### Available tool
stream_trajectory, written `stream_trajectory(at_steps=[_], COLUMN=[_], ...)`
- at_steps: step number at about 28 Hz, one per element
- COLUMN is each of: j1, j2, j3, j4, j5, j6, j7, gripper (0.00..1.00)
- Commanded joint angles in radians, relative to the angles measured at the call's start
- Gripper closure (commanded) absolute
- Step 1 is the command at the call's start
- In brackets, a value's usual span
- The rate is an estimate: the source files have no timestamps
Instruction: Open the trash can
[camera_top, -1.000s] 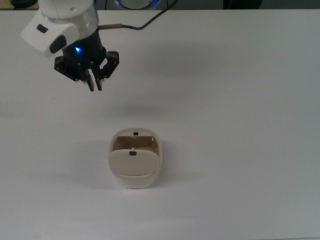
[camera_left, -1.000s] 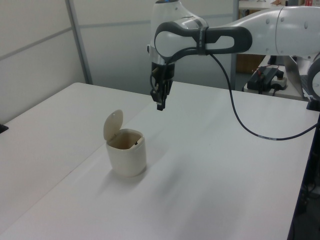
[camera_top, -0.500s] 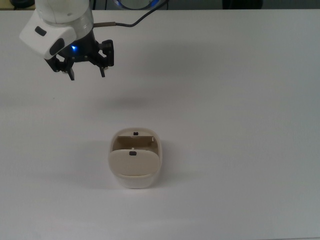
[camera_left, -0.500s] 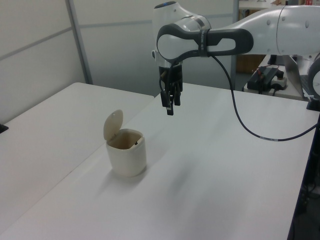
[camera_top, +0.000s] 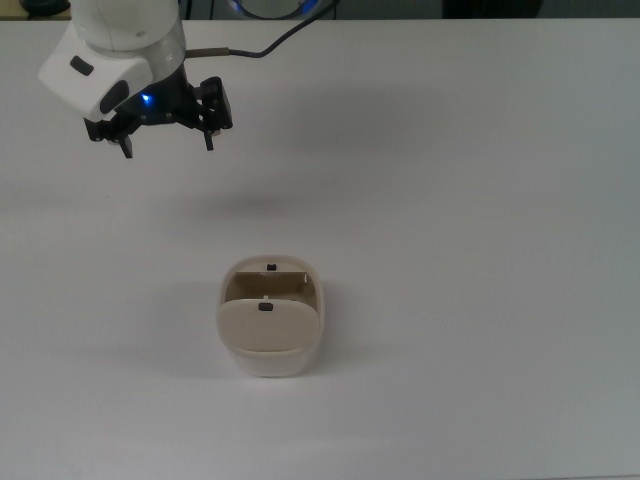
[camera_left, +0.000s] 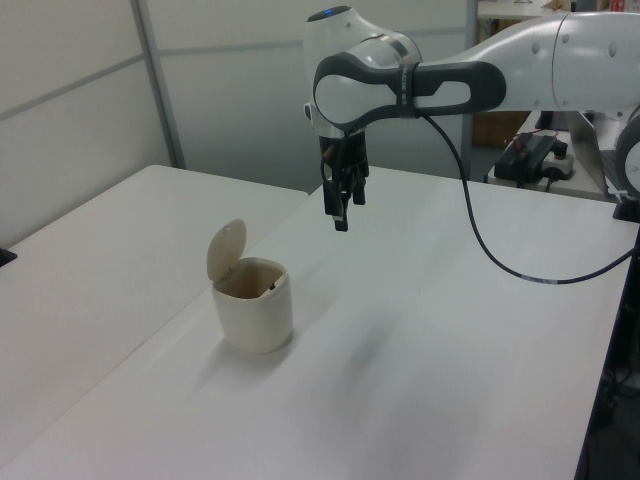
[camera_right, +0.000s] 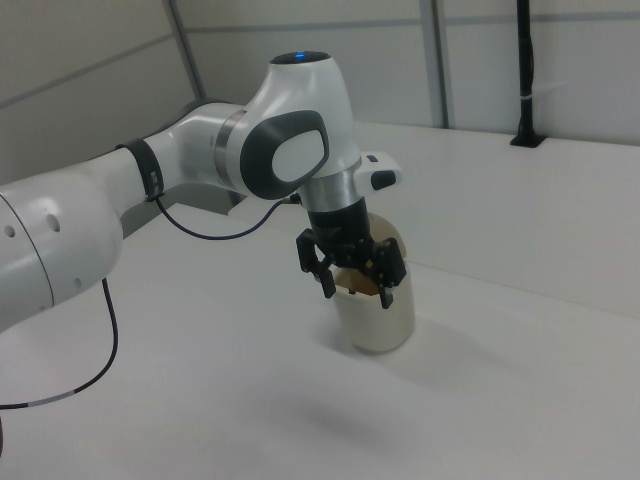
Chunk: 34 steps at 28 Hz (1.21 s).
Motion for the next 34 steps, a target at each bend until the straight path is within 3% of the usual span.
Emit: stream_trajectory(at_steps=[1,34], j1=[0.002,-0.013], j2=[-0.028,-0.03], j3=[-0.004,-0.006], j4=[-0.008,-0.007], j5=[-0.012,-0.002], j6=[-0.034,-0.092], j7=[-0.021,-0.024], gripper=[0.0,0.0])
